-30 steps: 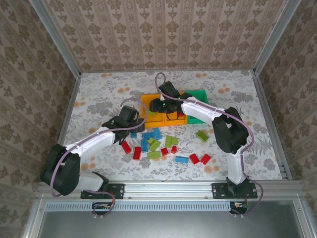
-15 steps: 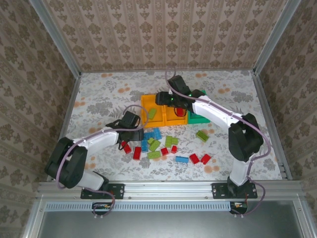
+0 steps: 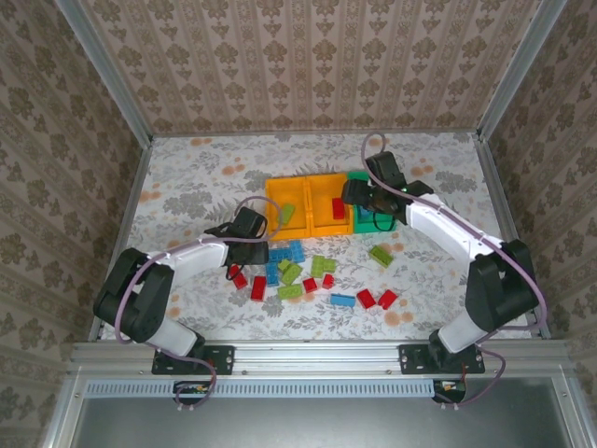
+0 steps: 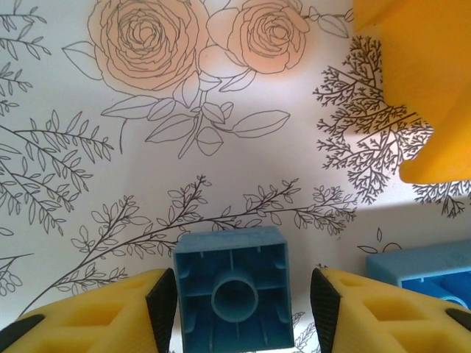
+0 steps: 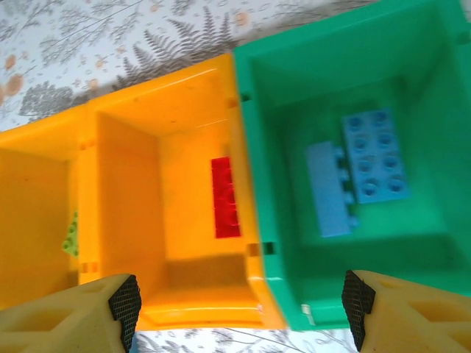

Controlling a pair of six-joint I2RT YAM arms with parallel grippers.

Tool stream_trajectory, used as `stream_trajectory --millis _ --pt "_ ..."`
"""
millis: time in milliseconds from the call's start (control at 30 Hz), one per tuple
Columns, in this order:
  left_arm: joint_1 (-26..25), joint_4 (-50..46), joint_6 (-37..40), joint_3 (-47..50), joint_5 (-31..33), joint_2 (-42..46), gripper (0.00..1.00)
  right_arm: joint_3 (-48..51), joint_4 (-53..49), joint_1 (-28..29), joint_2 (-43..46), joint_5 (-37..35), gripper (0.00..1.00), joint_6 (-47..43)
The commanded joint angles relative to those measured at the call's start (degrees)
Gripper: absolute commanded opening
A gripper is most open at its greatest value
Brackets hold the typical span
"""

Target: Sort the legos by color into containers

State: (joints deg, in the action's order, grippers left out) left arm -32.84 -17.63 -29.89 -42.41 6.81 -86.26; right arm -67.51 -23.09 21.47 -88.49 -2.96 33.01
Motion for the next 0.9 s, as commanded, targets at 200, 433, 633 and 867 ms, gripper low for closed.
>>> stream_trajectory --millis 200,433,633,867 --pt "1.11 -0.10 -0.57 -0.57 -0.61 0.48 0.38 5.29 -3.92 -4.35 6.38 -4.16 0.77 -3.26" --pt "1.38 0.15 -0.78 -0.43 -1.18 0.90 0.26 7.88 -5.30 -6.54 8.42 -11.08 0.79 -4.91" --pt "1.29 -0.01 -1.13 -0.51 -0.44 3.72 0.26 10.48 -3.12 -10.45 7.11 -11.96 0.80 -7.85" --pt "0.54 -2.63 -0.92 -3.73 1.19 10.78 0.27 10.76 1.70 -11.81 1.05 -7.33 0.72 -12.35"
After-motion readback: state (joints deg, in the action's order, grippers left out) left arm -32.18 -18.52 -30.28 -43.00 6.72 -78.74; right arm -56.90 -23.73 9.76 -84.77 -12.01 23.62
